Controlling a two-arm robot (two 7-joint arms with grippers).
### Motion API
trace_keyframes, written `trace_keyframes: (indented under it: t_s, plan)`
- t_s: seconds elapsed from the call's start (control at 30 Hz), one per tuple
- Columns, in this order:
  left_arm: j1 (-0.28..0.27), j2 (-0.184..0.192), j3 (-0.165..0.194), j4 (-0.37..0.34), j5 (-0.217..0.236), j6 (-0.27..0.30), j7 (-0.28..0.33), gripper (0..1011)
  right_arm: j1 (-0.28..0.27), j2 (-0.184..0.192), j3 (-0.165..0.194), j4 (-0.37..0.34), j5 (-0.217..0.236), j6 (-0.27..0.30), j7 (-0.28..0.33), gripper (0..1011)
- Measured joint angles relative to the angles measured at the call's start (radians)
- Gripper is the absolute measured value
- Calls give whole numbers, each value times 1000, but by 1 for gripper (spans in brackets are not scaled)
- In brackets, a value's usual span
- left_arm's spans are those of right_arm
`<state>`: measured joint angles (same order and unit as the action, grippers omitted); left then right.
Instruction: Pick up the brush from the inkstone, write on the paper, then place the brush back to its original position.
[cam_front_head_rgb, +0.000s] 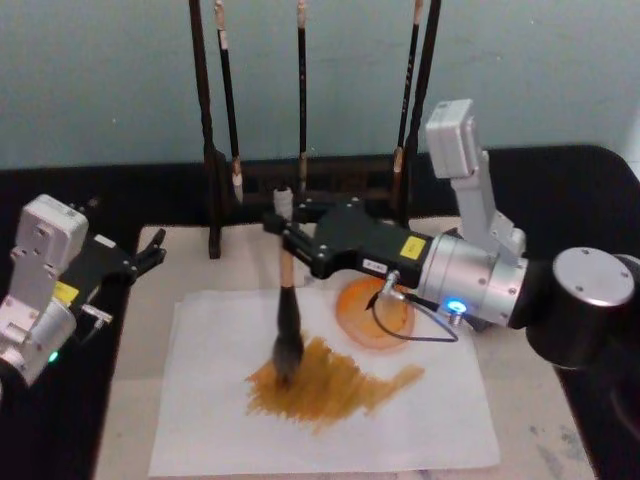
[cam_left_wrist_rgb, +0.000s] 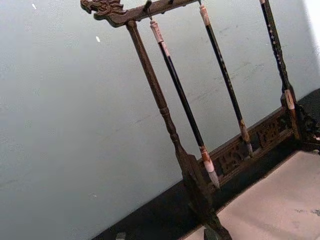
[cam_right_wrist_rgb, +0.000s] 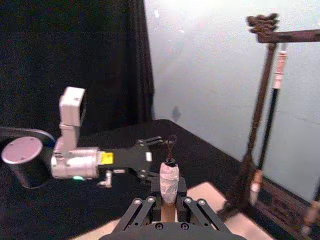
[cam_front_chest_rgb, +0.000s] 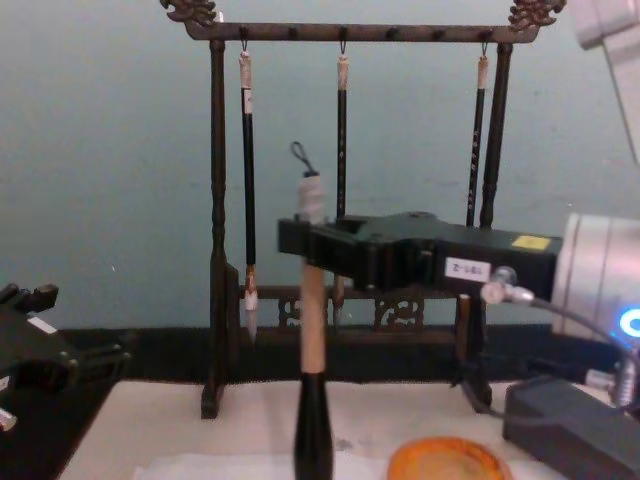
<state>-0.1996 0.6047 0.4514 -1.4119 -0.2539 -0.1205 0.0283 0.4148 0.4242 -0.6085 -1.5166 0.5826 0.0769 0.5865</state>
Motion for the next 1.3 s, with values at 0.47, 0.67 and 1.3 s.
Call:
trace_keyframes:
  t_s: [0.47, 0.67, 1.3]
  plan:
    - [0, 0, 0, 0, 0, 0, 0, 1010, -25, 23, 58, -5, -4, -1, -56, 162]
    - [0, 0, 0, 0, 0, 0, 0, 1010, -29, 20, 68, -5, -4, 0, -58, 162]
    - [0, 0, 0, 0, 0, 0, 0, 1010, -74, 1, 156, -69, 46, -22, -126, 162]
